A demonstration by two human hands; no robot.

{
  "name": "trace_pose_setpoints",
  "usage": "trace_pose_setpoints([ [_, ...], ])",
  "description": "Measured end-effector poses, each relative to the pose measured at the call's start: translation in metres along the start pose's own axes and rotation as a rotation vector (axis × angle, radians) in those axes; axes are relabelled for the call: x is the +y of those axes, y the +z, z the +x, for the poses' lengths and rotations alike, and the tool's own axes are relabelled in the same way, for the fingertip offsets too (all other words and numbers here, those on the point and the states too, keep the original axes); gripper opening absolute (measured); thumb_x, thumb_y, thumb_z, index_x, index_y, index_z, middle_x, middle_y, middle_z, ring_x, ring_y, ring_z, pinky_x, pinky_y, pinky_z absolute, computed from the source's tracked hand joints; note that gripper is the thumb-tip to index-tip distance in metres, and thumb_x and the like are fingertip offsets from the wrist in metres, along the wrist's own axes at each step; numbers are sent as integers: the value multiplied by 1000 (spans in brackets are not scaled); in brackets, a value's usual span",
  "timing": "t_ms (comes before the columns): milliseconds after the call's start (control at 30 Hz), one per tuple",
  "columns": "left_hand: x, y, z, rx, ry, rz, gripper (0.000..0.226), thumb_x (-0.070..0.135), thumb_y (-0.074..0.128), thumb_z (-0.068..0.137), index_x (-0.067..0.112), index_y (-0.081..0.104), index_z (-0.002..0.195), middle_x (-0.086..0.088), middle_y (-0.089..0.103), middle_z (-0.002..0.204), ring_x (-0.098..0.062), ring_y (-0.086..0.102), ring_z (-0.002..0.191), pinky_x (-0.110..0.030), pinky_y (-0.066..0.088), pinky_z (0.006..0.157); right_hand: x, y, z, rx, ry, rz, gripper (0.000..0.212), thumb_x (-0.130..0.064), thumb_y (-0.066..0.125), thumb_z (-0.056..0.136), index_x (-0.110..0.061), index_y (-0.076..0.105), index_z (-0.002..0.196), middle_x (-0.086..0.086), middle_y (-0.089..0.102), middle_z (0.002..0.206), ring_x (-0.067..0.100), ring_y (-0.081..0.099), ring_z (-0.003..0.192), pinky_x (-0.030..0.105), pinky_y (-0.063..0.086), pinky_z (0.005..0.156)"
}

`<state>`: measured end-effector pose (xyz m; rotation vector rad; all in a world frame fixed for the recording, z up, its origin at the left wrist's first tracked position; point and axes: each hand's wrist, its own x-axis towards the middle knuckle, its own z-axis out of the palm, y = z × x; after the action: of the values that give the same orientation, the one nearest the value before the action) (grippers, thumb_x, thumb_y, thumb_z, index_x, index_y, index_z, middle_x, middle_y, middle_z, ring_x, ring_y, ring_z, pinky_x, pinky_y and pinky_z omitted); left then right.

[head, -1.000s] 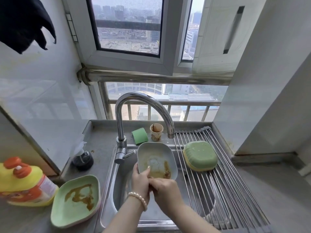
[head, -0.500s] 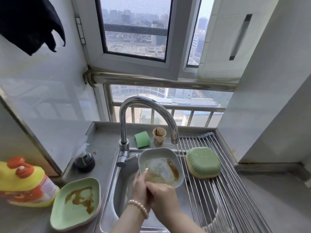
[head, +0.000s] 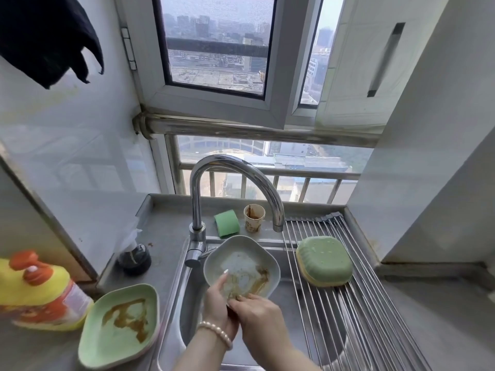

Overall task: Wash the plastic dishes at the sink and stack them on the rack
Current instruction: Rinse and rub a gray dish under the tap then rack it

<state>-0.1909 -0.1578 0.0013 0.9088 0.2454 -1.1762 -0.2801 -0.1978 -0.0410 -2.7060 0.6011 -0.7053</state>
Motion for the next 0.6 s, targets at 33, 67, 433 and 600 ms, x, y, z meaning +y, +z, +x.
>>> trace_pose_setpoints([
  [33, 3, 0, 1, 22, 3, 7, 41, 28, 46, 95, -8, 60, 109, -26, 66, 100, -39, 62, 92, -44, 50, 75, -4, -2, 0, 1, -17, 34, 12, -14, 64, 63, -24, 65, 70, -8, 64, 65, 9, 61, 59, 20, 49, 55],
  [67, 7, -1, 3, 41, 12, 32, 43, 30, 43, 96, -7, 61, 107, -24, 67, 97, -39, 62, 90, -44, 50, 74, -2, -3, -1, 13, -67, 40, 9, -16, 64, 66, -24, 66, 70, -9, 66, 68, 8, 63, 63, 20, 50, 58],
  [433, 8, 0, 6, 18, -122, 83, 53, 36, 40, 96, -10, 60, 116, -26, 68, 103, -39, 63, 98, -45, 49, 85, 5, -25, 10, -533, 62, -180, 83, -43, 55, 85, -16, 15, 153, 6, 7, 161, 26, 5, 148, 37, -13, 115],
  [600, 20, -4, 8, -11, -192, 168, 65, 48, 31, 98, -8, 60, 115, -30, 66, 107, -41, 62, 97, -46, 50, 79, 32, -41, -2, -429, -79, -164, 36, -48, 73, 63, -30, 73, 94, -16, 68, 112, 8, 64, 106, 30, 36, 109],
])
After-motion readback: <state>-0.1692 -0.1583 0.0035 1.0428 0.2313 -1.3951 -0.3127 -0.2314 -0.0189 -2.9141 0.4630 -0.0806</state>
